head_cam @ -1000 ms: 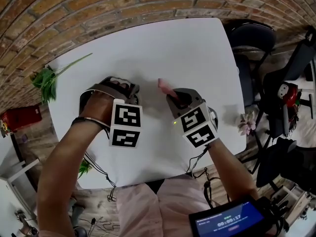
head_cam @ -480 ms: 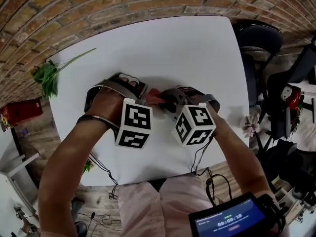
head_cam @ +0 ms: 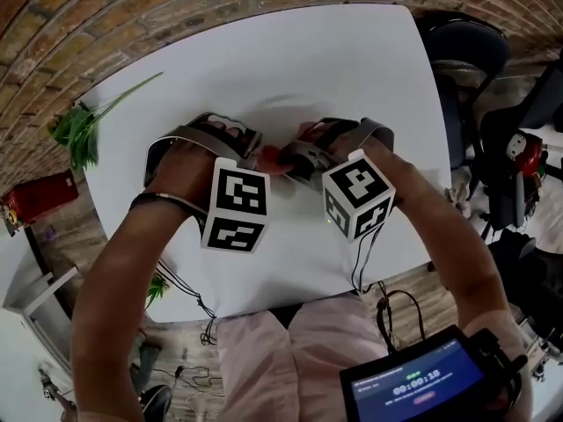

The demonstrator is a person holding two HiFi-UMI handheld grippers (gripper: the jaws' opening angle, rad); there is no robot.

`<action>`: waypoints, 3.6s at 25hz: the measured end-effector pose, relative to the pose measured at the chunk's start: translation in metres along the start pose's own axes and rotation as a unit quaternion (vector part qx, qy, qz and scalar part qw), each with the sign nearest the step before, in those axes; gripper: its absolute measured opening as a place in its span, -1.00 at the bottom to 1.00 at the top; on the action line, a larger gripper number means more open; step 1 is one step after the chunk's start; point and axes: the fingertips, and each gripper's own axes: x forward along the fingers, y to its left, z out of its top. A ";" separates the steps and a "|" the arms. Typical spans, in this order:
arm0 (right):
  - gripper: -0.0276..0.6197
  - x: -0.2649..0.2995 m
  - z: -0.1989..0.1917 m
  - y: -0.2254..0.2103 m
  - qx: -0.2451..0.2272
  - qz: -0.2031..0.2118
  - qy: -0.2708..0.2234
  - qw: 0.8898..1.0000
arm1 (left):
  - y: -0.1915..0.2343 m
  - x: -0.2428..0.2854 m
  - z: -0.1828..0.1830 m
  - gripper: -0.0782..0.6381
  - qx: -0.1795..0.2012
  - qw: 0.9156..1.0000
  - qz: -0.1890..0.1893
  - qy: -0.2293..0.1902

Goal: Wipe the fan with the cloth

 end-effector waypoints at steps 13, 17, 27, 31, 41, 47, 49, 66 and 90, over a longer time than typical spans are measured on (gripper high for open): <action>-0.82 -0.010 -0.006 0.026 0.022 0.015 0.005 1.000 | 0.001 0.000 -0.003 0.25 -0.028 1.000 0.003 -0.010; -0.82 -0.012 -0.008 0.033 0.041 0.015 0.007 0.999 | 0.001 0.001 -0.004 0.25 -0.037 0.999 0.004 -0.006; -0.82 -0.014 0.010 0.067 0.095 0.025 -0.012 0.995 | 0.003 0.000 -0.011 0.25 -0.094 0.995 0.009 -0.010; -0.81 -0.013 0.035 0.076 0.143 0.006 -0.045 0.989 | 0.004 0.000 -0.018 0.25 -0.160 0.987 0.015 -0.009; -0.80 -0.066 0.057 0.082 0.291 -0.068 -0.147 0.943 | 0.012 -0.086 -0.021 0.36 -0.386 0.893 0.169 -0.160; -0.80 -0.144 0.095 0.019 0.337 -0.170 -0.264 0.888 | -0.010 -0.217 -0.022 0.17 -0.543 0.662 0.405 -0.321; -0.79 -0.177 0.115 -0.006 0.345 -0.218 -0.304 0.861 | -0.030 -0.253 -0.031 -0.63 -0.582 0.571 0.481 -0.322; -0.81 -0.292 0.147 -0.050 0.345 -0.395 -0.321 0.789 | -0.072 -0.378 0.010 -0.75 -0.555 0.398 0.658 -0.318; -0.81 -0.291 0.157 -0.022 0.341 -0.380 -0.340 0.790 | -0.088 -0.386 0.042 -0.75 -0.552 0.389 0.663 -0.321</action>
